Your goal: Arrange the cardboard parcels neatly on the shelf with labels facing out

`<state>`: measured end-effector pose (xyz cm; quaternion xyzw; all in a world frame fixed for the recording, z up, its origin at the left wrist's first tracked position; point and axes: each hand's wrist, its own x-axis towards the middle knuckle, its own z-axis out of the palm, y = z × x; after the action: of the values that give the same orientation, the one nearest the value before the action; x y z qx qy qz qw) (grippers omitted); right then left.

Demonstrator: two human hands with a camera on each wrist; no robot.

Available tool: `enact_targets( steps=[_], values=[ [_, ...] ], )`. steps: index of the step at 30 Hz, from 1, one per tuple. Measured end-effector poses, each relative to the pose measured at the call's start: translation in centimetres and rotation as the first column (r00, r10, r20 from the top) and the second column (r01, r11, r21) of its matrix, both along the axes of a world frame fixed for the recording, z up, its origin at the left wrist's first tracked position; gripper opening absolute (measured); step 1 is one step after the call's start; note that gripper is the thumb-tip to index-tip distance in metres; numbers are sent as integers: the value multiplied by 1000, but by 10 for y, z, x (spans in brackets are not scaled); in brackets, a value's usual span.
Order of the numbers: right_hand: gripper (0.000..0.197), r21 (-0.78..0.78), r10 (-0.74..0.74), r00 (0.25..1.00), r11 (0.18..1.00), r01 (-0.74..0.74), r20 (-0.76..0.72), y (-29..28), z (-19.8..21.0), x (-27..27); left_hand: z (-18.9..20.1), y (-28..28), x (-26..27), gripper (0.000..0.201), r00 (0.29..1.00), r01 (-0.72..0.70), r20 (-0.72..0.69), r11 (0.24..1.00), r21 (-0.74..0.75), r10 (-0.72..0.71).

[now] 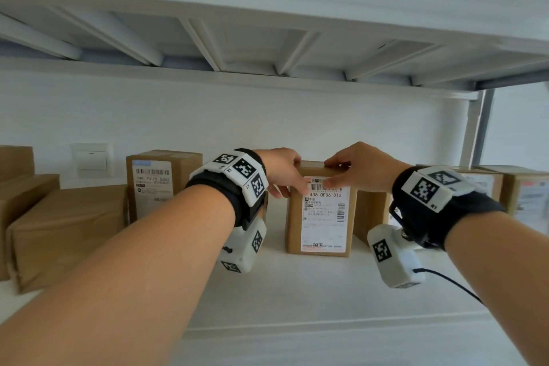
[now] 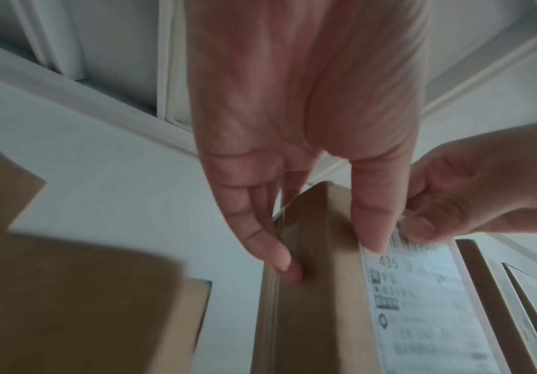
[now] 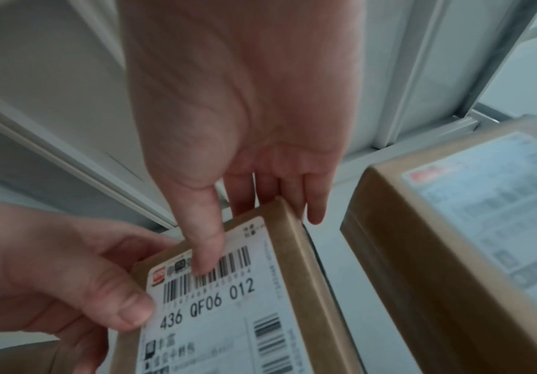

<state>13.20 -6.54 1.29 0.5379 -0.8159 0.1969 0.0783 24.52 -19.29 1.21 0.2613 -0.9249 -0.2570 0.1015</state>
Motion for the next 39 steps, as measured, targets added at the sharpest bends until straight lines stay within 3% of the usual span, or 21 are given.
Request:
enact_targets(
  steps=[7, 13, 21, 23, 25, 28, 34, 39],
  values=[
    [34, 57, -4, 998, 998, 7, -56, 10, 3, -13, 2, 11, -18, 59, 1000, -5, -1, 1000, 0, 5],
    [37, 73, -1, 1000, 997, 3, -27, 12, 6, -18, 8, 18, -19, 44, 999, -44, -29, 999, 13, 44],
    [31, 75, 15, 1000, 997, -14, -4, 15, 6, -19, 12, 30, -18, 45, 995, -87, -34, 995, 56, 89],
    [32, 83, 16, 1000, 996, -14, -18, 14, 6, -17, 13, 31, -14, 58, 995, -94, -19, 993, 65, 95],
    [43, 59, 29, 999, 998, -28, -18, 13, 8, -14, 17, 28, -5, 76, 992, -119, -26, 991, 67, 121],
    [54, -37, 77, 997, 996, -78, -33, 10, 10, -5, 23, 18, 16, 75, 983, -177, -41, 984, 20, 178],
    [39, -162, 191, 981, 970, -183, 31, -14, 9, 27, 24, -3, 64, 59, 967, -253, -22, 962, -101, 252],
    [33, -159, 240, 971, 959, -235, 8, -44, 6, 66, 22, -29, 102, 56, 955, -293, 1, 943, -157, 297]
  ],
)
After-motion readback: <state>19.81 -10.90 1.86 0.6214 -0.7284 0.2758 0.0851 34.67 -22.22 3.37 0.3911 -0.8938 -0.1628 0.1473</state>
